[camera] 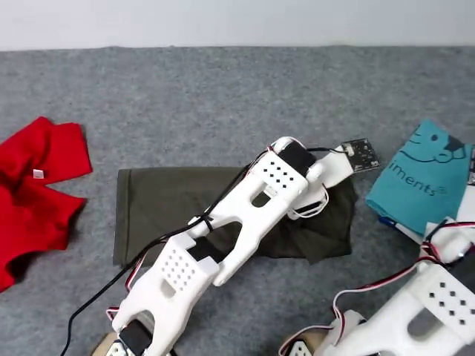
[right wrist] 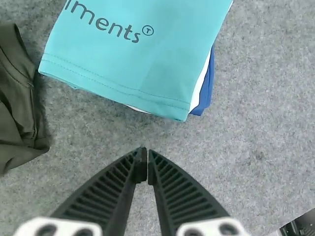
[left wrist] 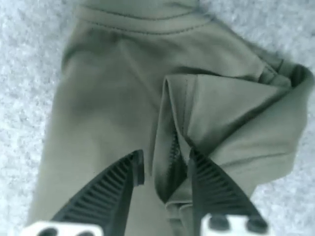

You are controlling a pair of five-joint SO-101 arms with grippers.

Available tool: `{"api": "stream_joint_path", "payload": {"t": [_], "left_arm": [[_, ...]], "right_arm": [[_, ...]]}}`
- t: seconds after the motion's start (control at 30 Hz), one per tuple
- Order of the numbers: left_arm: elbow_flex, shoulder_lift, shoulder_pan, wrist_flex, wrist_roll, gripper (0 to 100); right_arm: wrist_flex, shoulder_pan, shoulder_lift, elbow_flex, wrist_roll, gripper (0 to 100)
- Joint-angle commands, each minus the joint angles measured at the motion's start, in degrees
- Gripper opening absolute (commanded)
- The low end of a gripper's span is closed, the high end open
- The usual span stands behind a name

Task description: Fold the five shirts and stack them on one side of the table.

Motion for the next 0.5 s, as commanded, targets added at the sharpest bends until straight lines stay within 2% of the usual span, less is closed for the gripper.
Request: {"api": "stream_joint_path", "payload": {"t": [0.0,0.23,0.4,0.47], "left_arm": [[-2.7,-3.0,1.7,0.9,-0.2,15],[-1.7,0.5,2.0,0.4,-0.6,15],[-1.8,2.8,-3.5,-4.0,-0.9,15],[-1.7,3.5,-5.9,-6.0,-3.1,15]], "right_arm": [[-1.2,0.2,-1.0,-0.6,-0.2,1.1],[-0.8,0.2,-1.2,-0.6,-0.1,1.0],[-0.7,0.2,-1.2,-0.6,-0.1,0.9],[-0.7,0.2,-1.2,-0.6,-0.1,0.9]]}}
